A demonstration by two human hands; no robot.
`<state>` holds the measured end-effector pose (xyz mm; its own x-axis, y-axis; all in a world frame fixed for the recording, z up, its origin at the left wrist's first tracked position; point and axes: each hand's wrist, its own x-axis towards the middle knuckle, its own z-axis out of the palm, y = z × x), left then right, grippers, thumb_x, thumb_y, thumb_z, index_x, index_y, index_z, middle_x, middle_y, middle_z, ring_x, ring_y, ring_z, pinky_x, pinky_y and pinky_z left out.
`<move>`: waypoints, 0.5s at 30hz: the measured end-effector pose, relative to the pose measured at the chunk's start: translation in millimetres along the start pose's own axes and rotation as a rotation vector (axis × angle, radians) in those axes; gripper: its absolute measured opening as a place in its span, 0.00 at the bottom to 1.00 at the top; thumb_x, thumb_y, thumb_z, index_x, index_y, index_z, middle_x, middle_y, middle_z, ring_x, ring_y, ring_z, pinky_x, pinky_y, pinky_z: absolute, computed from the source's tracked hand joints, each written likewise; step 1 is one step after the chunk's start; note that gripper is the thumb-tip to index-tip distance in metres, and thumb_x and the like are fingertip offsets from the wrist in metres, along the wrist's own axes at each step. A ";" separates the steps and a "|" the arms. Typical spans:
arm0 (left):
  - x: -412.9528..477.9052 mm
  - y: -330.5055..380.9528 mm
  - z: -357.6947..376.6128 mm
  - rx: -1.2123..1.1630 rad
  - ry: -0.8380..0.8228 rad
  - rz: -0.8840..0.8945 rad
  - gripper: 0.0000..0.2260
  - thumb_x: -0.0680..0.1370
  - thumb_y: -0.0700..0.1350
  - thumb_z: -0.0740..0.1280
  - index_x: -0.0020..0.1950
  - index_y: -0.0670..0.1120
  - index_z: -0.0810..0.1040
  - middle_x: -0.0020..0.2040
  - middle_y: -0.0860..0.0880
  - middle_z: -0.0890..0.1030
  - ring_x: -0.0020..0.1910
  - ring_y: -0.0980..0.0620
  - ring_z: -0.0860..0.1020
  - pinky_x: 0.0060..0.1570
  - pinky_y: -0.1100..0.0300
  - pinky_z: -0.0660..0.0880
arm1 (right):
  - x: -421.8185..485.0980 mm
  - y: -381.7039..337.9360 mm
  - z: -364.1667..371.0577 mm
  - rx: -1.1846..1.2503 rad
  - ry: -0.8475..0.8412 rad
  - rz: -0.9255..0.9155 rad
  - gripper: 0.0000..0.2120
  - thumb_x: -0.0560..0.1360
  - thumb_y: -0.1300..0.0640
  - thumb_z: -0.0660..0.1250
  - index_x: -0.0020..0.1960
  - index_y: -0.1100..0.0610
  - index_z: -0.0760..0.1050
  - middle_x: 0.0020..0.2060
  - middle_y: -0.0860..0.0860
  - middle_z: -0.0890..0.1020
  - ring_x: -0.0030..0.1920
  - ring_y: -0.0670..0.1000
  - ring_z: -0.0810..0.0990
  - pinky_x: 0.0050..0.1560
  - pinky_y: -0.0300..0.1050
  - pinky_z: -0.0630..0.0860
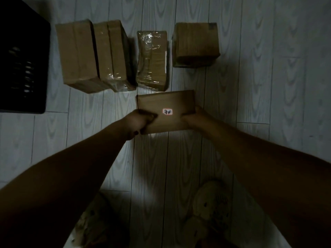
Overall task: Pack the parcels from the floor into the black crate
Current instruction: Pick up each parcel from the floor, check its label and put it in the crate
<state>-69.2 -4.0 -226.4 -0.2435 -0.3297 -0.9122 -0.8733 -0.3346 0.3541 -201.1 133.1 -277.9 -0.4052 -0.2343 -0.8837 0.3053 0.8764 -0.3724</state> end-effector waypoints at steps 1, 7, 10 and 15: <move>-1.6 -2.5 -2.9 -0.042 0.016 0.001 0.18 0.77 0.46 0.66 0.65 0.46 0.68 0.61 0.45 0.72 0.53 0.48 0.70 0.42 0.58 0.69 | -3.2 1.6 1.3 0.021 0.021 0.010 0.40 0.70 0.57 0.71 0.77 0.52 0.55 0.71 0.58 0.66 0.66 0.62 0.71 0.64 0.59 0.72; -80.3 8.6 -30.8 -0.123 0.028 0.033 0.32 0.75 0.41 0.68 0.74 0.52 0.56 0.65 0.46 0.71 0.54 0.46 0.71 0.42 0.55 0.69 | -92.0 -18.4 -14.4 0.002 0.109 -0.046 0.41 0.70 0.58 0.72 0.77 0.49 0.54 0.72 0.57 0.62 0.66 0.63 0.69 0.60 0.53 0.75; -154.7 31.5 -50.4 -0.151 0.012 0.140 0.35 0.76 0.34 0.64 0.75 0.55 0.50 0.61 0.49 0.70 0.57 0.45 0.74 0.34 0.63 0.69 | -167.9 -54.8 -32.4 0.002 0.156 -0.112 0.38 0.72 0.57 0.70 0.76 0.50 0.55 0.69 0.58 0.61 0.62 0.61 0.71 0.51 0.42 0.71; -300.8 76.0 -113.6 -0.139 0.087 0.297 0.37 0.76 0.30 0.61 0.75 0.59 0.51 0.52 0.49 0.73 0.44 0.50 0.76 0.38 0.57 0.76 | -326.3 -130.9 -61.4 0.092 0.215 -0.232 0.37 0.73 0.57 0.68 0.76 0.46 0.54 0.64 0.54 0.62 0.57 0.56 0.72 0.52 0.42 0.73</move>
<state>-14.3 -30.5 98.3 -0.4368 -0.5031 -0.7457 -0.7021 -0.3276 0.6323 -161.7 120.6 76.7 -0.6431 -0.3207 -0.6954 0.2562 0.7656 -0.5900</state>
